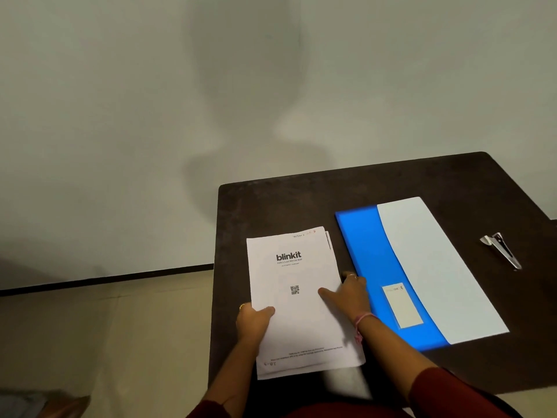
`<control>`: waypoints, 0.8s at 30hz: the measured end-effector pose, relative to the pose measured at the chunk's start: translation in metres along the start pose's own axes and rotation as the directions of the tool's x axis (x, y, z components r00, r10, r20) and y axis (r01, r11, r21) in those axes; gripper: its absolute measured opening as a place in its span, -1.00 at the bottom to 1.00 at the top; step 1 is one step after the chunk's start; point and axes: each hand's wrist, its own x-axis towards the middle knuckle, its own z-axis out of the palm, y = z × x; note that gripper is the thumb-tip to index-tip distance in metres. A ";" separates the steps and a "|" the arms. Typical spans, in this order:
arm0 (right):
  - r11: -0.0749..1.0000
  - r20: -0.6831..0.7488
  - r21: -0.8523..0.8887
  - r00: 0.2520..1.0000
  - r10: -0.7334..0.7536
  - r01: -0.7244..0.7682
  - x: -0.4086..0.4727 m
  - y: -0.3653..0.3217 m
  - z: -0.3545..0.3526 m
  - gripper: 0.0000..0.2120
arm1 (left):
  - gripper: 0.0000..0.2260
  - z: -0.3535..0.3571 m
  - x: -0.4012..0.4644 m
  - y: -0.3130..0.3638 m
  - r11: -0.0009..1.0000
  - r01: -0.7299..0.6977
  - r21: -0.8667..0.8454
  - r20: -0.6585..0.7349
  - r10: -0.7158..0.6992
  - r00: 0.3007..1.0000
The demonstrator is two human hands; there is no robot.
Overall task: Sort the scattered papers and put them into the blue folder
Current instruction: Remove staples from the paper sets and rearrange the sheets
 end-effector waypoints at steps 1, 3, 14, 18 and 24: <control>1.000 -0.008 0.027 1.000 -0.006 0.006 -0.001 -0.001 0.000 -0.41 | -0.68 0.000 0.002 0.000 1.000 0.011 -0.011 0.012 -0.011 1.000; 0.996 -0.023 0.086 0.999 -0.023 0.024 -0.001 -0.002 0.002 -0.54 | -0.69 0.000 0.007 -0.002 0.999 0.030 -0.024 0.028 -0.030 0.999; 0.954 0.134 0.298 0.991 -0.031 -0.011 -0.006 0.002 0.002 -0.79 | -0.89 -0.004 0.007 -0.003 0.983 0.064 -0.169 0.096 -0.048 0.994; 0.914 0.243 0.401 0.969 -0.045 -0.058 -0.005 0.010 -0.003 -0.71 | -0.84 0.000 0.005 -0.006 0.983 0.058 -0.172 0.101 -0.041 0.994; 0.872 0.276 0.486 0.956 -0.096 -0.053 -0.009 0.024 -0.013 -0.63 | -0.84 0.004 -0.004 0.000 0.982 0.043 -0.186 0.147 -0.015 0.989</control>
